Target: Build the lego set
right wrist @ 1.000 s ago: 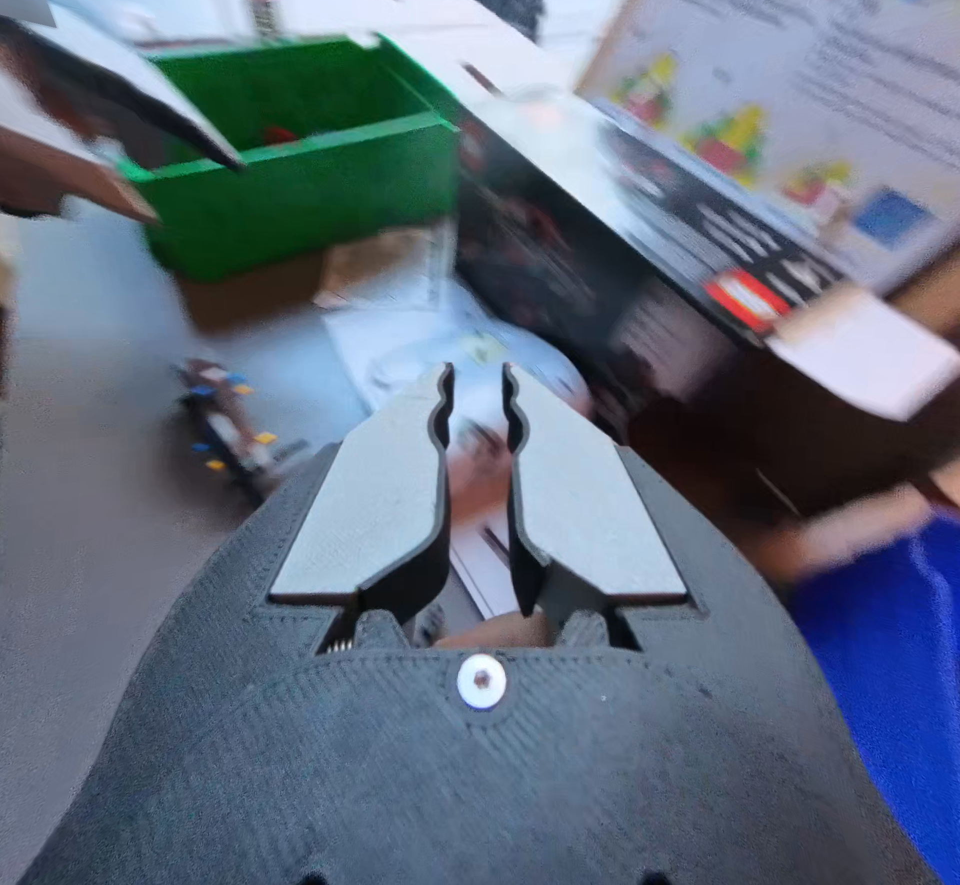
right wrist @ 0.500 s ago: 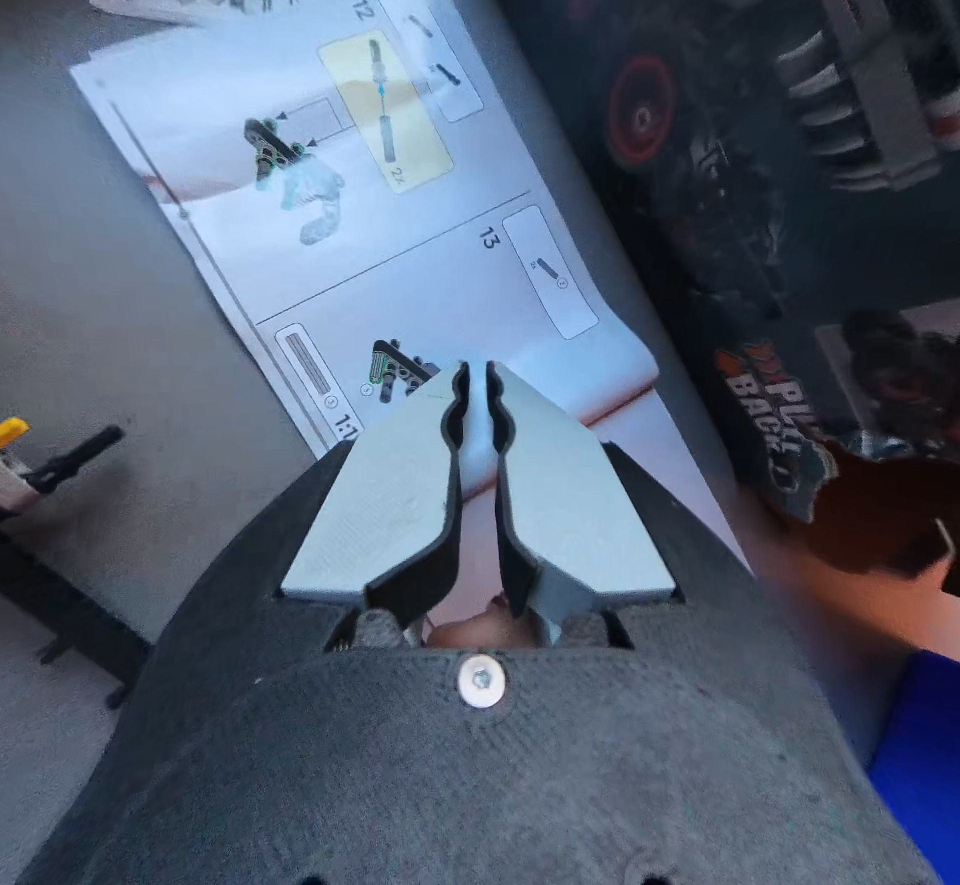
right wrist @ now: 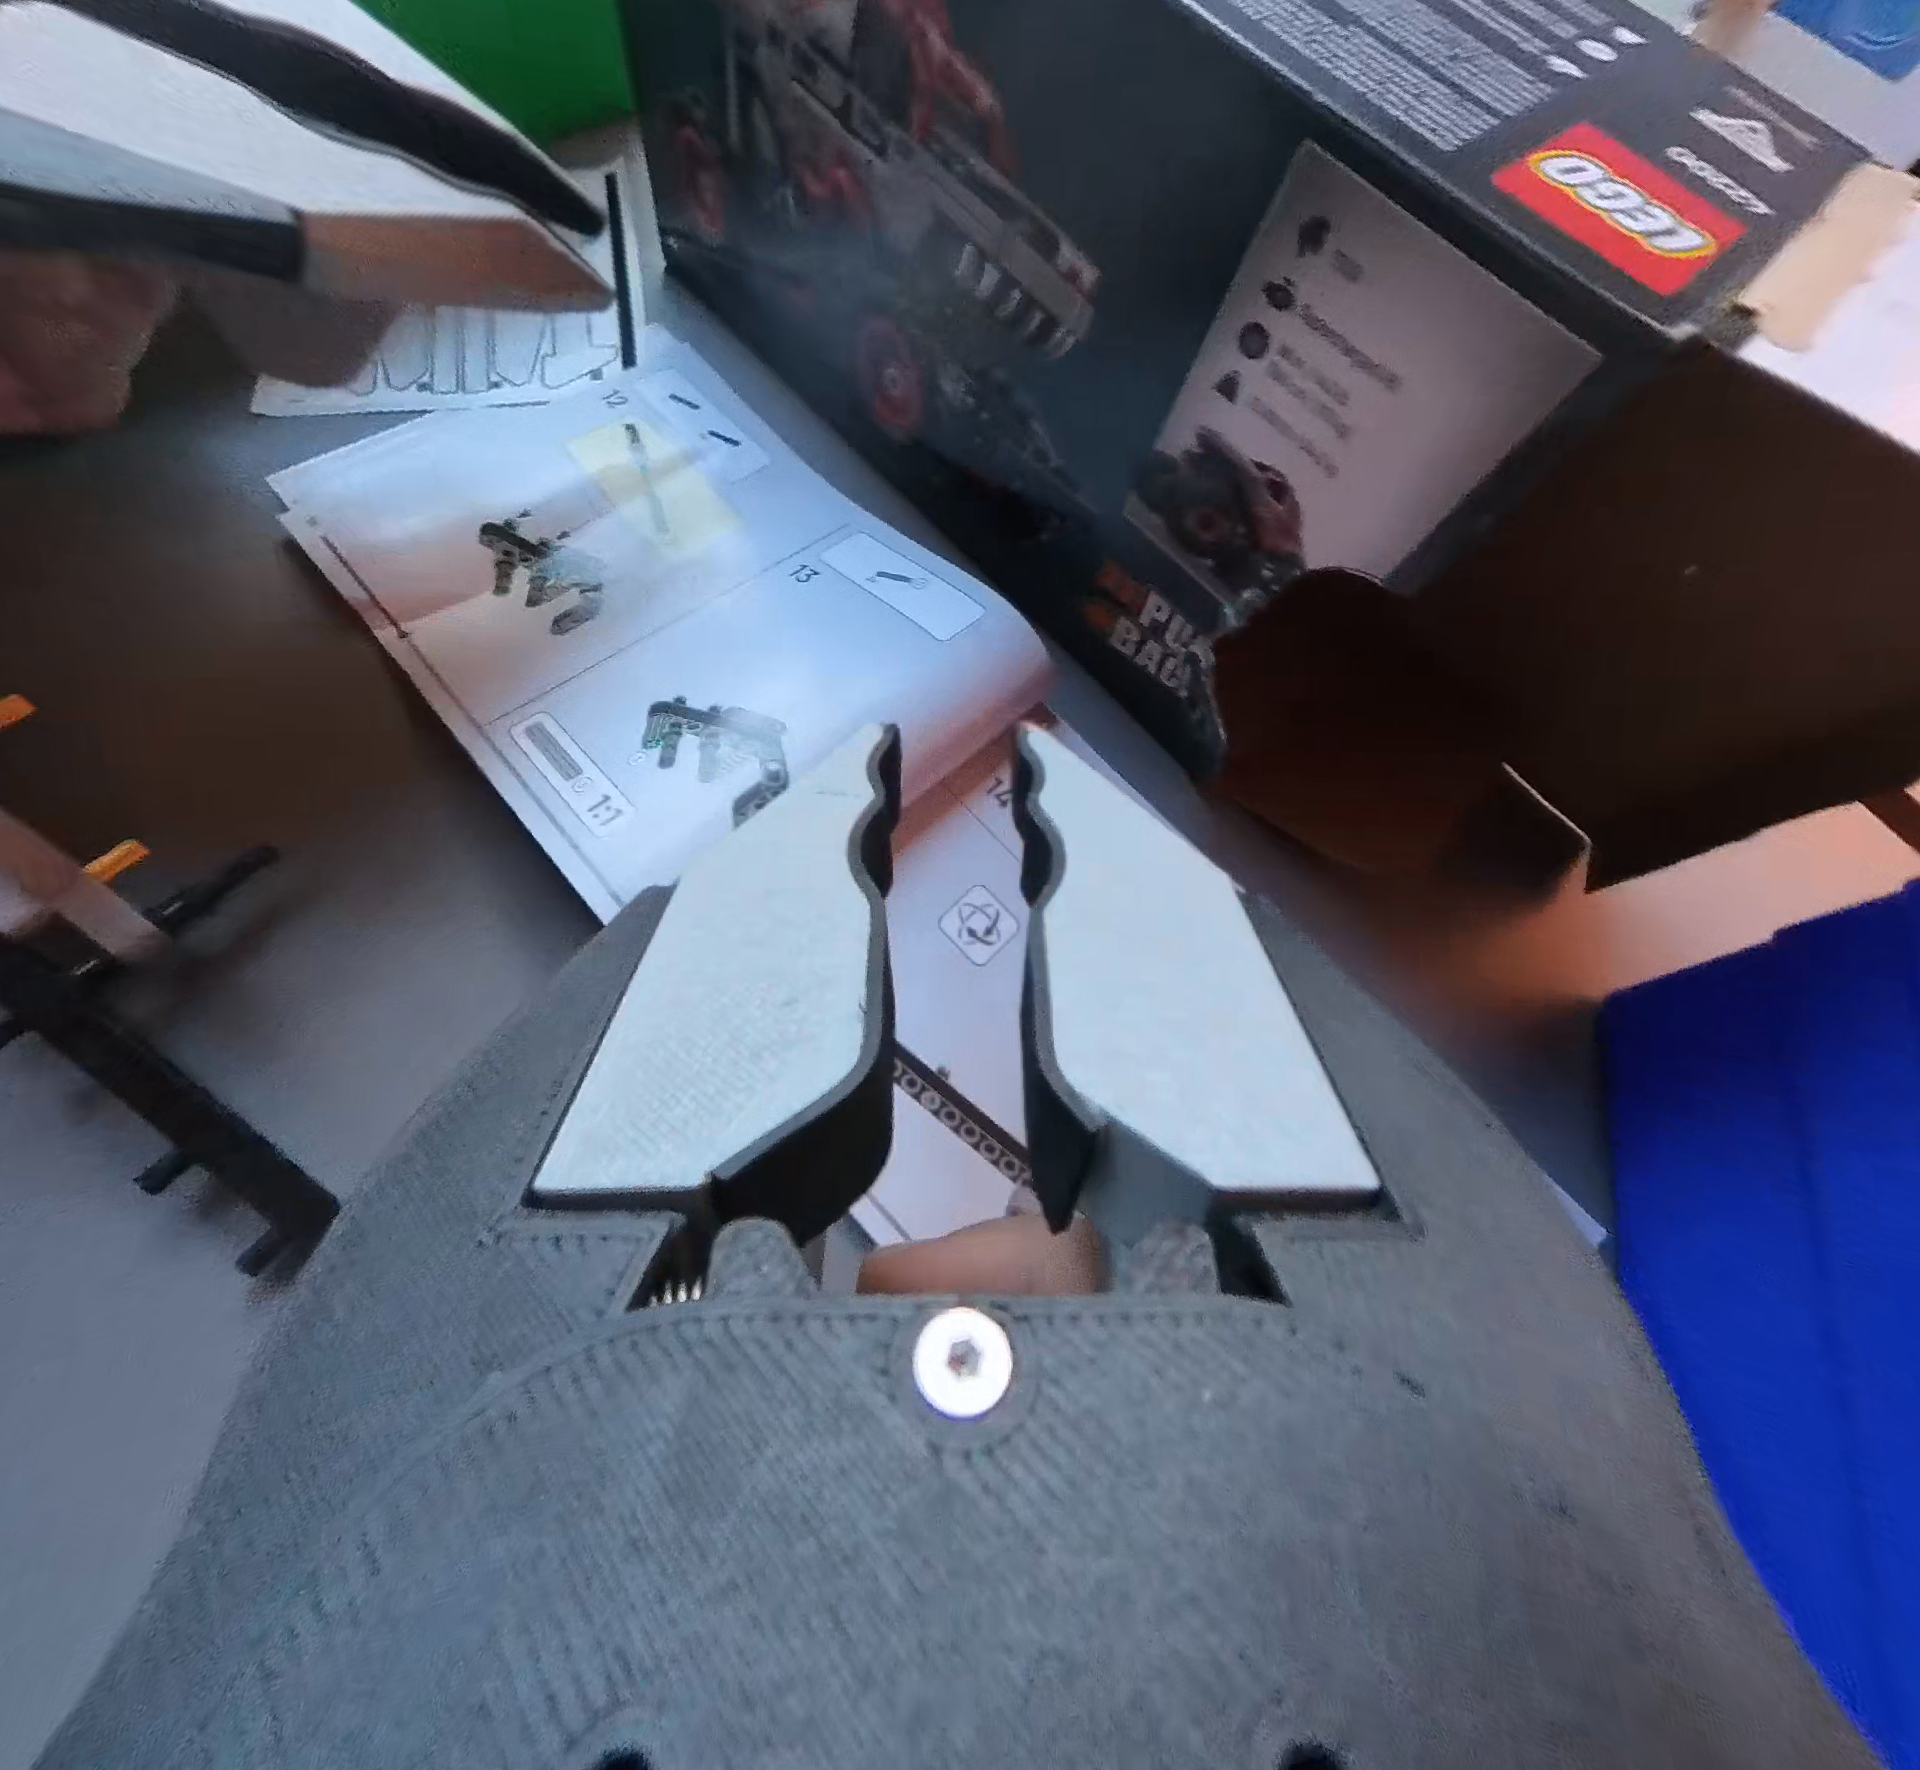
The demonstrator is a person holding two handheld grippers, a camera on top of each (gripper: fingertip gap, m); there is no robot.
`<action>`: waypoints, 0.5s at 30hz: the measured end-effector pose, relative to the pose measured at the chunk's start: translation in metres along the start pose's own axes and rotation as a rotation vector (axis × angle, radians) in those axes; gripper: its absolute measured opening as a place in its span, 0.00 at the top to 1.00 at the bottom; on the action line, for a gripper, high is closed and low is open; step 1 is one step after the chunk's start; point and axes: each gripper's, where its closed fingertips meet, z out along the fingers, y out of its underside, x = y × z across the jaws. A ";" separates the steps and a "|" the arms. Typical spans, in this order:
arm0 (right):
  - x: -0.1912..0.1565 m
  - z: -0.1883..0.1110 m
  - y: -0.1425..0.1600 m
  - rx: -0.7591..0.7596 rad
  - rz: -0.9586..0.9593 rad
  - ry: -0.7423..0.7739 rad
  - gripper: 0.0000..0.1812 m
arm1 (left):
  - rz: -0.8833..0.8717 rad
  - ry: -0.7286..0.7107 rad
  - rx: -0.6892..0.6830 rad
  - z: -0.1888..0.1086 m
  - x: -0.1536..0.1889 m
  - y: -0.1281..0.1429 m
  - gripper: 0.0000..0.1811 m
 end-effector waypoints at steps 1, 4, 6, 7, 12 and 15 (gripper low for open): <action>0.001 -0.001 0.001 0.005 0.002 0.005 0.89 | -0.040 0.013 0.038 -0.002 0.000 -0.007 0.93; 0.008 -0.006 0.004 0.035 0.006 0.041 0.85 | -0.112 0.033 0.165 -0.014 -0.005 -0.030 0.91; 0.011 -0.010 0.003 0.092 0.038 0.053 0.82 | -0.111 0.007 0.246 -0.024 -0.012 -0.043 0.91; 0.013 -0.012 0.004 0.114 0.051 0.055 0.81 | -0.104 -0.004 0.268 -0.028 -0.014 -0.047 0.91; 0.025 -0.017 0.018 0.110 0.040 0.107 0.73 | -0.120 0.001 0.338 -0.041 -0.016 -0.059 0.96; 0.029 -0.021 0.020 0.116 0.002 0.134 0.73 | -0.089 0.075 0.333 -0.042 -0.006 -0.058 1.00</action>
